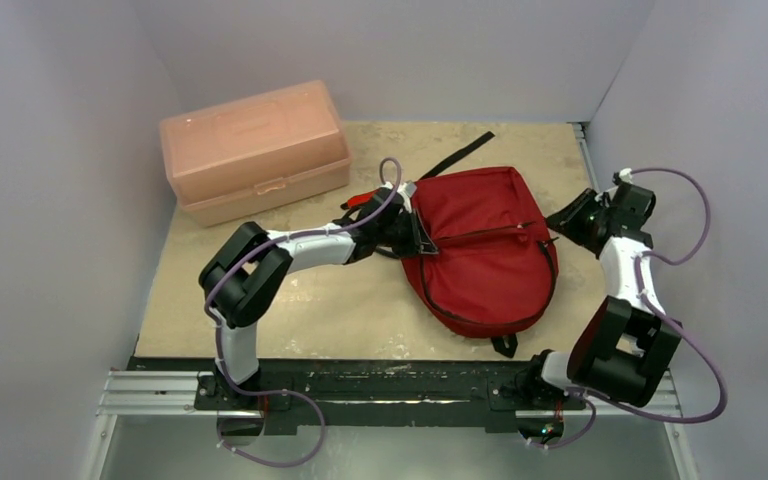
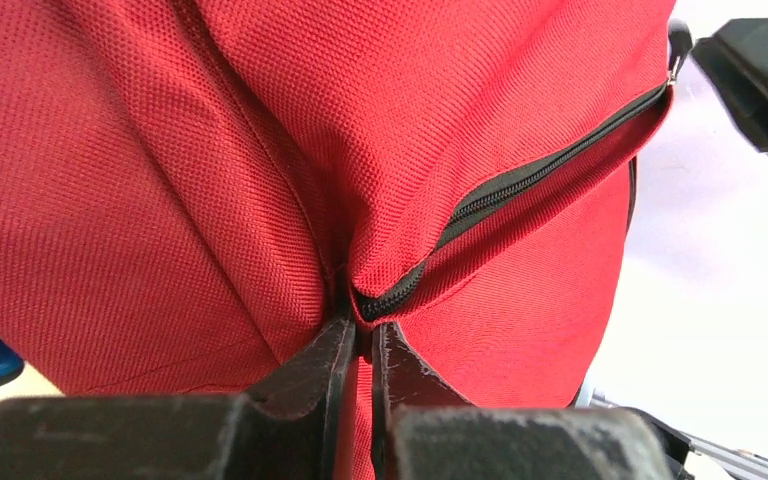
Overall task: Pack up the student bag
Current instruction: Zip the student bag at the center of the board, then adjust the student bag at the center of the board.
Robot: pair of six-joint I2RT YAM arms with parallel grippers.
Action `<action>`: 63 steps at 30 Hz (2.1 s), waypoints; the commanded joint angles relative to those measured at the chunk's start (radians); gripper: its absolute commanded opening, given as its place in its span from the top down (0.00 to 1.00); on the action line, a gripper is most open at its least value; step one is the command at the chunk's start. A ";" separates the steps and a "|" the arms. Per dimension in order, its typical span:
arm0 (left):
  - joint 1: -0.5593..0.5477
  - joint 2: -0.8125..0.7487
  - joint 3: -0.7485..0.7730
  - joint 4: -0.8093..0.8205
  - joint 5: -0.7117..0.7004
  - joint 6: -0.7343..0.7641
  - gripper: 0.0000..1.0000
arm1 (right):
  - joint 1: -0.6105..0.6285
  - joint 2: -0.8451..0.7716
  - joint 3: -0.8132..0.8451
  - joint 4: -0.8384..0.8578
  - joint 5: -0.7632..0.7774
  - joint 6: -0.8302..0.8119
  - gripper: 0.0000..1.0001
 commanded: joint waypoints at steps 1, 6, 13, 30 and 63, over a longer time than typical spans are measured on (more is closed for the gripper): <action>0.018 -0.043 0.059 -0.123 0.046 0.023 0.87 | -0.014 -0.091 0.084 -0.060 0.176 -0.108 0.53; 0.017 -0.145 0.017 -0.091 0.114 -0.008 0.36 | 0.195 -0.221 0.138 -0.211 0.423 -0.073 0.14; 0.017 -0.421 -0.039 -0.142 0.212 0.072 0.15 | 0.278 -0.421 0.000 -0.334 0.015 0.222 0.01; 0.017 -0.862 -0.197 -0.295 0.252 0.186 0.15 | 0.277 -0.670 -0.032 -0.959 0.498 0.567 0.01; -0.037 -0.908 -0.034 -0.375 0.196 0.327 0.07 | 0.277 -0.266 0.961 -0.722 0.315 0.501 1.00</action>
